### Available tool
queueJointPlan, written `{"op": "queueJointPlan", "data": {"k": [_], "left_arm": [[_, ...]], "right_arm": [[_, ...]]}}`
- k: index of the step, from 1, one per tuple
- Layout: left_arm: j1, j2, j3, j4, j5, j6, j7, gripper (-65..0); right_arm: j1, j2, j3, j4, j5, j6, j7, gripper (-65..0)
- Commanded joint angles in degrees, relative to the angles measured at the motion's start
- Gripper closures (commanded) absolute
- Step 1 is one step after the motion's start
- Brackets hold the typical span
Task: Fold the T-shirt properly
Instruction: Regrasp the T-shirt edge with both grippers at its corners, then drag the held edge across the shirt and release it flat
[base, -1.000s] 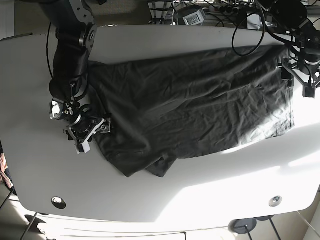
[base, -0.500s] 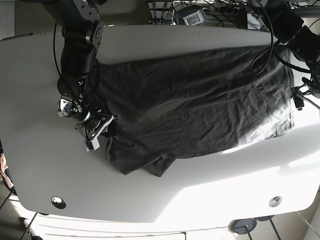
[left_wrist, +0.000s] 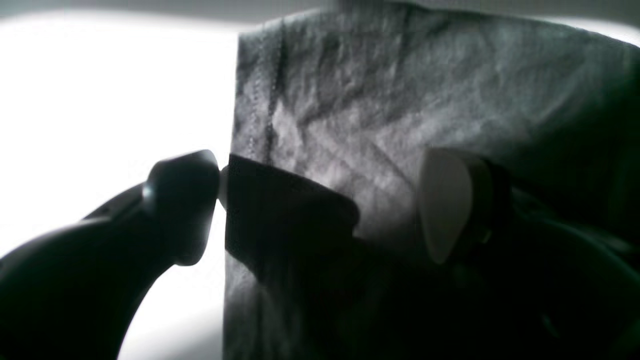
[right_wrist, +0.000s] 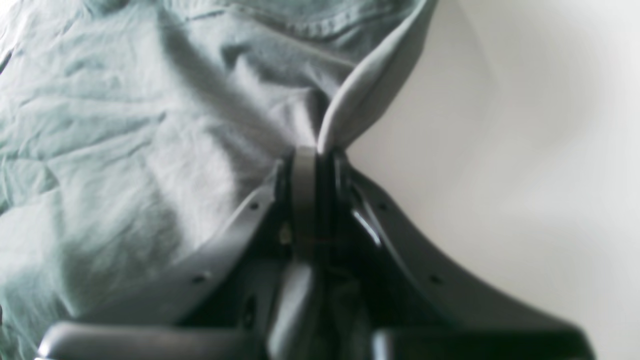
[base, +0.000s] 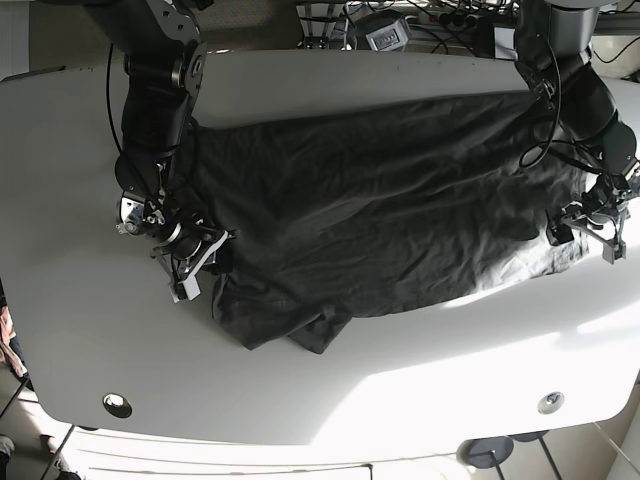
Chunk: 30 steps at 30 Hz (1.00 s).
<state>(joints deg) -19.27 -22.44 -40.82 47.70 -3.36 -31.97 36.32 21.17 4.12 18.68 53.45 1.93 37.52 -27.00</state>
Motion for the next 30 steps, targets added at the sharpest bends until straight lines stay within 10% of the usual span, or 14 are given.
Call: {"op": "queueJointPlan", "data": {"k": [1,5,12,22,30], "left_arm": [[-0.82,-0.73,0.07,-0.89,0.06,-0.34,1.97,-58.6],[-0.65,1.03,0.07,-1.24,0.15,-5.09,2.23,-51.2],[-0.47,1.56,0.07,-0.54,0.41,-6.06,1.79,0.0],[2.08,3.49,3.41,33.31,0.15,-8.03,15.60,0.0],[-9.17,6.04,8.69,38.41,0.41,-8.03,22.10,0.0]], "right_arm": [[1.12,0.32,0.00,0.66,0.13,0.15,-0.03,-2.1],[1.03,0.32,0.00,0.75,0.13,0.15,-0.03,-2.1],[1.12,0.32,0.00,0.92,0.13,0.50,0.06,-1.9],[-1.26,0.41,-0.17,16.92,0.13,0.77,-3.72,-1.7],[8.41,2.43,-0.35,18.59,-0.31,0.86,-6.89,-1.7]]}}
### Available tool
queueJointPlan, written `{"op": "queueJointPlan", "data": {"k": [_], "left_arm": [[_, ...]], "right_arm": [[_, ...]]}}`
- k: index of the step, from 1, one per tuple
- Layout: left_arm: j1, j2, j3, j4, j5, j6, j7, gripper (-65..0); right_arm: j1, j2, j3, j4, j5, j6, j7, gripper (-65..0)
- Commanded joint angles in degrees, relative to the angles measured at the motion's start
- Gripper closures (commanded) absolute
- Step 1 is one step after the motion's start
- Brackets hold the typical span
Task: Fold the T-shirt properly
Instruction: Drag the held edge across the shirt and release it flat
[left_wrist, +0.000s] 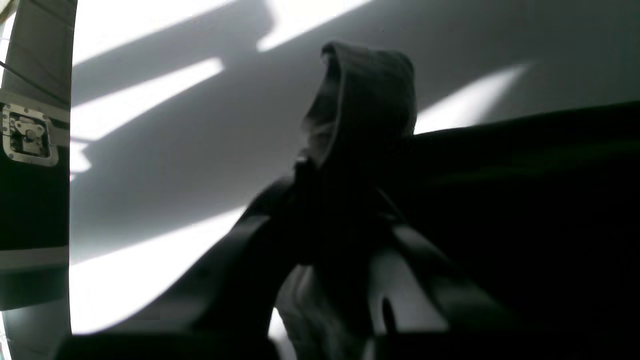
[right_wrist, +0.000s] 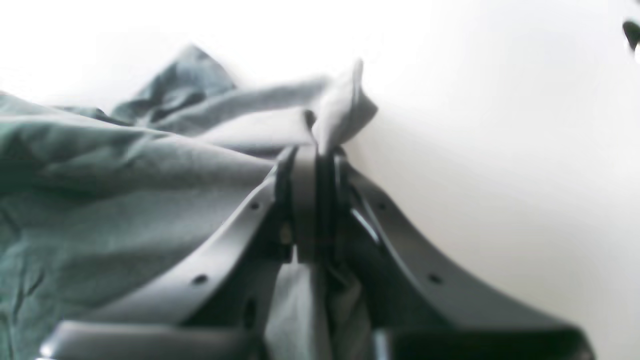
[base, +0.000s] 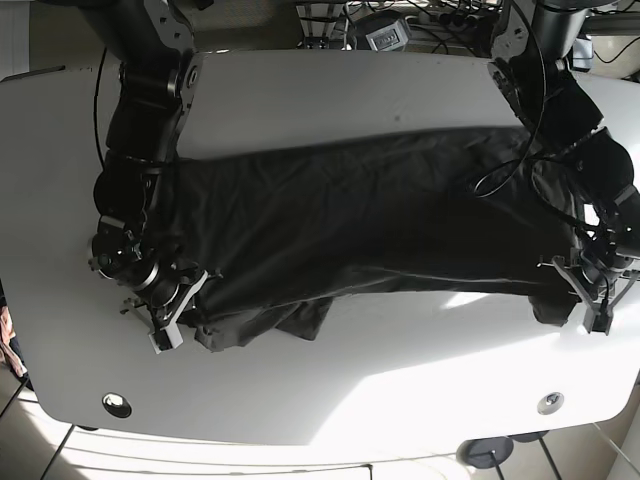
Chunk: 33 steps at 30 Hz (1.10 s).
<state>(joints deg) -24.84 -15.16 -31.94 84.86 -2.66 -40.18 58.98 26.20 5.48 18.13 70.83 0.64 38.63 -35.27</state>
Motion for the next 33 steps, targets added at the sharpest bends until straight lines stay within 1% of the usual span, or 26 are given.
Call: {"op": "queueJointPlan", "data": {"k": [1,2,3,5,6,8,9,13,14,16,18,20,21,22,23,26,27,28,29,30,31,32,33], "left_arm": [[-6.24,-1.24,0.60,0.81,-0.29,0.18,-0.39,0.0],[-8.96,-1.24,1.83,-0.24,-0.29,0.18,-0.39,0.0],[-12.57,-1.24,3.77,-1.91,-0.47,0.18,-0.39,0.0],[-18.02,-1.24,5.09,-4.64,-0.55,2.25,-0.83,0.0],[-23.20,-1.24,5.61,-8.16,-0.55,2.95,-1.00,0.0],[-30.76,-1.24,6.85,-14.13,-0.64,3.22,-3.29,0.0],[-35.42,-1.50,7.99,-17.65,-0.55,3.22,-5.40,0.0],[-47.99,-2.47,10.63,-25.83,-0.38,3.22,-8.30,0.0],[-50.16,-2.47,11.15,-26.97,-0.38,3.22,-8.92,0.0],[-50.16,-2.64,11.42,-27.58,-0.38,3.22,-9.18,0.0],[-50.16,-3.79,11.94,-27.15,-0.64,3.13,-9.00,0.0],[-50.16,-4.23,11.42,-26.71,-0.64,2.87,-7.77,0.0],[-50.16,-5.81,9.92,-24.77,-0.73,2.78,-6.37,0.0],[-48.61,-6.51,8.69,-22.75,-0.73,2.78,-6.10,0.0],[-43.95,-6.60,7.55,-18.97,-0.73,2.78,-5.84,0.0],[-33.05,-6.78,6.58,-10.53,-0.82,2.60,-3.73,0.0],[-26.37,-6.69,4.65,-5.78,-0.82,1.28,-2.23,0.0],[-21.80,-6.51,2.63,-2.53,-0.82,0.18,-1.44,0.0],[-14.94,-5.72,0.08,0.63,-0.82,0.18,-0.83,0.0],[-11.07,-4.49,-1.33,1.69,-0.82,0.18,-0.74,0.0],[-7.12,-3.52,-2.47,2.57,-0.82,0.18,-0.74,0.0],[-0.87,-2.29,-4.32,4.94,-0.82,0.18,-0.74,0.0],[5.02,-0.80,-6.61,7.93,-0.82,0.18,-0.74,0.0]], "right_arm": [[5.41,1.25,0.20,0.86,0.89,-0.26,1.38,-1.7],[7.34,2.04,0.11,0.07,0.81,-0.26,1.38,-1.7],[10.86,3.18,-1.30,-0.98,0.81,-0.26,1.38,-1.7],[15.17,4.77,-4.64,-2.39,1.16,-0.43,1.38,-1.7],[19.39,5.91,-6.39,-4.23,1.42,-0.43,1.38,-1.7],[25.72,6.26,-7.98,-7.40,1.33,-0.35,1.38,-1.7],[30.29,6.35,-8.59,-8.45,0.98,-0.35,1.38,-1.7],[41.72,6.44,-8.86,-12.15,0.89,-0.35,1.29,-1.7],[44.18,6.44,-8.86,-12.76,0.89,-0.35,0.76,-1.7],[48.13,6.44,-8.86,-12.85,0.89,-0.26,-1.96,-1.7],[48.60,6.44,-8.86,-11.88,1.33,-0.26,-4.16,-1.7],[48.13,6.44,-8.50,-7.05,1.33,-0.26,-7.50,-1.7],[43.30,7.23,-8.42,-1.86,1.42,-0.26,-9.96,-1.7],[39.87,7.49,-8.42,2.18,1.42,-0.26,-10.58,-1.7],[33.80,7.49,-8.42,7.46,1.42,-0.43,-11.28,-1.7],[20.71,7.49,-8.33,17.30,1.42,-0.43,-13.22,-1.7],[13.23,7.32,-7.45,21.96,1.42,-0.61,-13.13,-1.7],[8.66,6.61,-6.13,24.43,1.42,-0.52,-13.04,-1.7],[2.42,4.85,-3.32,26.71,1.42,-0.26,-12.95,-1.7],[-1.27,4.06,-1.73,27.50,1.42,-0.17,-12.87,-1.7],[-4.79,3.36,-1.03,28.12,1.42,0.18,-12.16,-1.7],[-10.42,2.57,-0.59,29.52,1.42,0.97,-10.32,-1.7],[-15.78,1.78,0.73,31.28,1.42,1.15,-9.26,-1.7]]}}
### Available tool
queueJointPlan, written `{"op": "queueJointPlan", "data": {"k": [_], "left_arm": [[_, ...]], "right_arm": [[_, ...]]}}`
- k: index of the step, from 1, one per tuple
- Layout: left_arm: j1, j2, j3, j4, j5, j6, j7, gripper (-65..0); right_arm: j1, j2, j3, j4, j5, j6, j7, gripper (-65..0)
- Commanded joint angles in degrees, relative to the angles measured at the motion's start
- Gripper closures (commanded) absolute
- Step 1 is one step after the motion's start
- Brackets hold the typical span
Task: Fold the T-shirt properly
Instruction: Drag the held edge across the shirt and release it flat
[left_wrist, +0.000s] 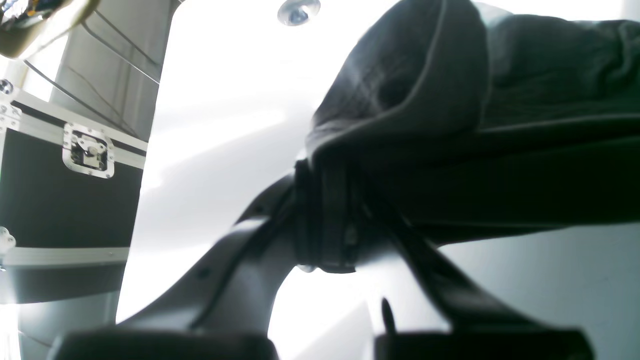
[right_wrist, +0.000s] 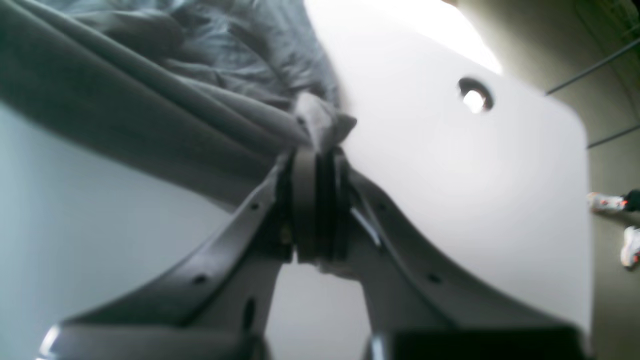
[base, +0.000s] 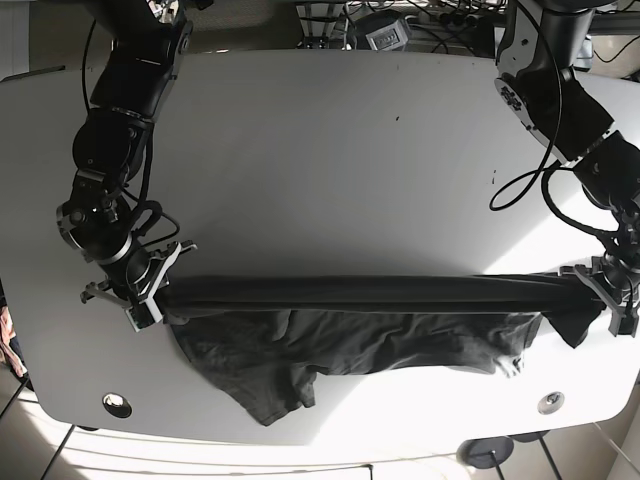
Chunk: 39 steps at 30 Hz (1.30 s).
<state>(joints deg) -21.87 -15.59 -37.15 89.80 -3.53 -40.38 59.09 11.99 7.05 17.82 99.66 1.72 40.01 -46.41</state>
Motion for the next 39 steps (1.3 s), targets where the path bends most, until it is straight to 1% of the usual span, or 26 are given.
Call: {"op": "queueJointPlan", "data": {"k": [1,3,6,8,10,12,16,18,19,20,22,24,25,26,28,29,32,33,35,37,38,39], "left_arm": [[5.38,0.61,-2.46,4.49,0.06,0.38,-0.85,0.0],[11.98,2.72,-3.25,7.92,0.06,0.38,-0.85,0.0],[19.45,3.51,-4.74,11.87,0.06,0.38,-0.67,0.0],[22.88,4.47,-5.27,13.45,0.06,0.38,-0.67,0.0],[26.48,4.56,-6.94,15.21,0.06,0.38,-0.76,0.0],[29.30,4.56,-7.65,15.92,0.06,0.38,-0.76,0.0],[33.69,4.56,-9.40,16.53,0.06,0.38,-0.85,0.0],[33.96,4.56,-9.32,16.62,0.15,0.38,-0.58,0.0],[34.31,4.56,-9.32,16.62,0.23,0.38,-0.58,-0.4],[35.19,4.47,-9.32,16.71,0.23,0.38,-0.58,-4.9],[35.71,4.47,-9.32,16.71,0.23,0.38,-0.58,-18.7],[35.80,4.56,-9.32,16.71,0.23,0.38,-0.58,-34.3],[35.80,4.56,-9.32,16.79,0.15,0.38,-0.58,-39.9],[35.80,4.56,-9.32,16.79,0.15,0.38,-0.58,-42.2],[35.63,4.56,-8.88,16.97,-0.03,0.38,-0.58,-40.1],[35.45,4.56,-8.88,17.85,-0.73,0.38,-0.58,-39.3],[34.22,4.12,-8.88,19.34,-6.54,0.38,-0.76,-39.2],[32.90,4.12,-8.96,19.26,-7.85,0.38,-0.85,-39.2],[29.82,3.68,-8.79,19.17,-7.59,0.38,-0.85,-39.2],[26.57,4.03,-6.33,19.08,-5.31,0.38,-0.85,-39.2],[24.99,4.03,-4.66,19.08,-3.37,0.38,-0.85,-39.2],[23.93,4.12,-3.69,19.08,-2.23,0.38,-0.85,-39.2]], "right_arm": [[-4.47,-0.32,2.18,3.07,0.35,-0.05,1.97,-1.7],[-10.45,-1.73,3.14,4.83,0.35,-0.05,2.15,-1.7],[-17.75,-1.91,3.23,9.31,0.35,-0.05,2.15,-1.7],[-21.70,-2.87,3.41,11.42,0.35,-0.05,2.15,-1.7],[-25.57,-3.22,5.25,12.83,0.44,-0.05,2.15,-1.9],[-28.30,-4.10,6.04,13.00,0.44,-0.01,2.15,-1.9],[-32.96,-4.54,8.59,13.00,0.44,-0.01,2.24,-2.1],[-34.10,-5.69,10.62,13.00,0.44,-0.01,2.24,-3.6],[-34.36,-6.21,11.49,13.00,0.44,-0.01,2.24,-6.3],[-34.63,-6.74,12.37,13.00,0.44,-0.01,2.24,-10.9],[-36.21,-7.71,13.96,13.09,0.70,-0.01,2.24,-23.3],[-36.82,-8.06,15.80,13.53,4.57,-0.01,2.24,-37.6],[-37.00,-8.06,16.51,13.79,6.77,-0.01,2.15,-45.5],[-37.00,-7.97,17.21,14.06,8.70,-0.01,1.97,-52.8],[-37.00,-7.88,18.09,14.23,11.25,-0.01,1.89,-64.7],[-36.56,-7.80,18.18,14.23,11.78,-0.01,1.89,-65.0],[-33.31,-5.69,18.00,14.06,11.69,-0.01,1.89,-65.0],[-31.81,-5.51,18.00,13.97,11.69,-0.01,1.89,-65.0],[-27.77,-5.51,17.91,13.18,10.90,-0.01,1.80,-65.0],[-21.53,-5.51,16.68,10.01,6.50,-0.01,1.80,-65.0],[-17.57,-5.51,15.71,7.02,2.72,-0.01,1.80,-65.0],[-14.76,-5.51,15.10,4.48,0.44,-0.01,1.89,-65.0]]}}
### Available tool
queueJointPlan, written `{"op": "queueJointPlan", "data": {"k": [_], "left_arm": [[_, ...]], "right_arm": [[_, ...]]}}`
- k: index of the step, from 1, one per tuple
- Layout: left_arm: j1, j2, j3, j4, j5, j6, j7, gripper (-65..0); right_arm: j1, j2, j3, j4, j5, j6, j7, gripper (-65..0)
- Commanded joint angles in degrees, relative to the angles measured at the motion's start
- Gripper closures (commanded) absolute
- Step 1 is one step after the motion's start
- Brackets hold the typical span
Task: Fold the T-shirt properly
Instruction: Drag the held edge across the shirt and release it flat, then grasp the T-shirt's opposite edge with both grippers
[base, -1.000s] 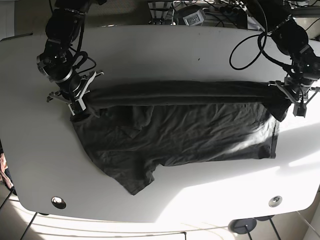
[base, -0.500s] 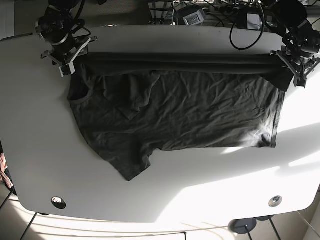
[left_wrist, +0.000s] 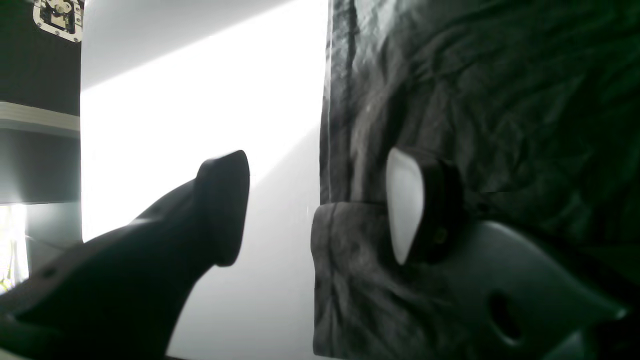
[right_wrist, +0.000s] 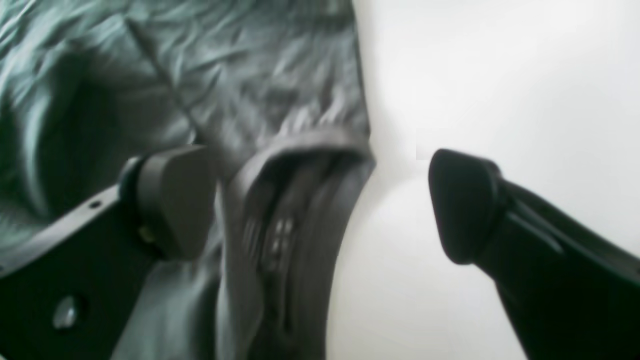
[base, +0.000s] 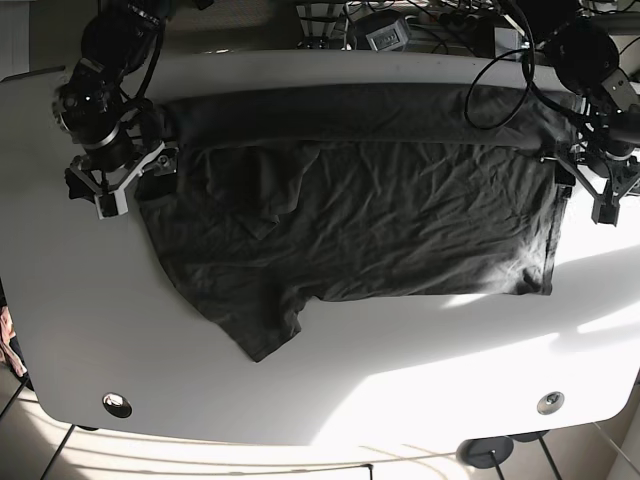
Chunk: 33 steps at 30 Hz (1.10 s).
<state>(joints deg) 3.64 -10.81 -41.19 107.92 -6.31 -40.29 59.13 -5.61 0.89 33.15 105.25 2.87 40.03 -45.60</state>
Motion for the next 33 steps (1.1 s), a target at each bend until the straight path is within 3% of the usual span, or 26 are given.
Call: {"op": "queueJointPlan", "data": {"k": [1,4,12,16,20,23,25,28,30,33], "left_arm": [[-2.89,-0.49,1.41,0.87,1.78,0.29,-0.89,-39.2],[-4.56,0.48,2.46,0.87,2.31,0.29,-0.89,-39.2],[-4.83,0.39,3.43,0.78,2.39,0.29,-0.98,-39.0],[-4.91,0.21,3.34,-1.85,2.31,0.29,-0.98,-39.0],[-5.53,-1.37,3.26,-4.58,2.04,0.29,-1.07,-39.0],[-7.02,-1.46,1.15,-6.60,2.13,0.29,-1.07,-39.0],[-9.40,-1.46,-0.88,-8.01,2.22,0.29,-1.07,-39.0],[-13.00,-1.81,-3.51,-12.49,2.22,0.29,-1.07,-39.0],[-15.02,-3.04,-3.95,-15.48,2.22,0.29,-1.07,-39.4],[-18.45,-4.88,-1.84,-21.46,1.87,5.52,-1.07,-39.7]], "right_arm": [[6.88,0.65,-1.01,-5.25,-3.53,-0.03,1.25,-65.0],[15.85,1.71,-1.37,-15.01,-7.31,-0.03,1.60,-65.0],[28.16,7.25,-1.45,-43.23,-7.49,-0.03,11.54,-65.0],[28.51,6.72,-1.54,-46.13,-7.40,-0.03,12.95,-65.0],[26.22,3.99,-1.72,-46.13,-7.49,-0.03,12.95,-65.0],[24.20,3.91,-5.23,-46.04,-7.14,-0.03,13.12,-65.0],[23.67,4.08,-5.94,-45.78,-4.85,-0.03,13.21,-59.1],[23.67,4.35,-6.20,-45.96,-3.36,-0.03,13.21,-44.9],[23.67,4.35,-6.20,-46.04,-3.36,-0.03,13.21,-33.9],[23.94,4.35,-6.20,-46.04,-3.36,-0.03,13.21,-12.2]]}}
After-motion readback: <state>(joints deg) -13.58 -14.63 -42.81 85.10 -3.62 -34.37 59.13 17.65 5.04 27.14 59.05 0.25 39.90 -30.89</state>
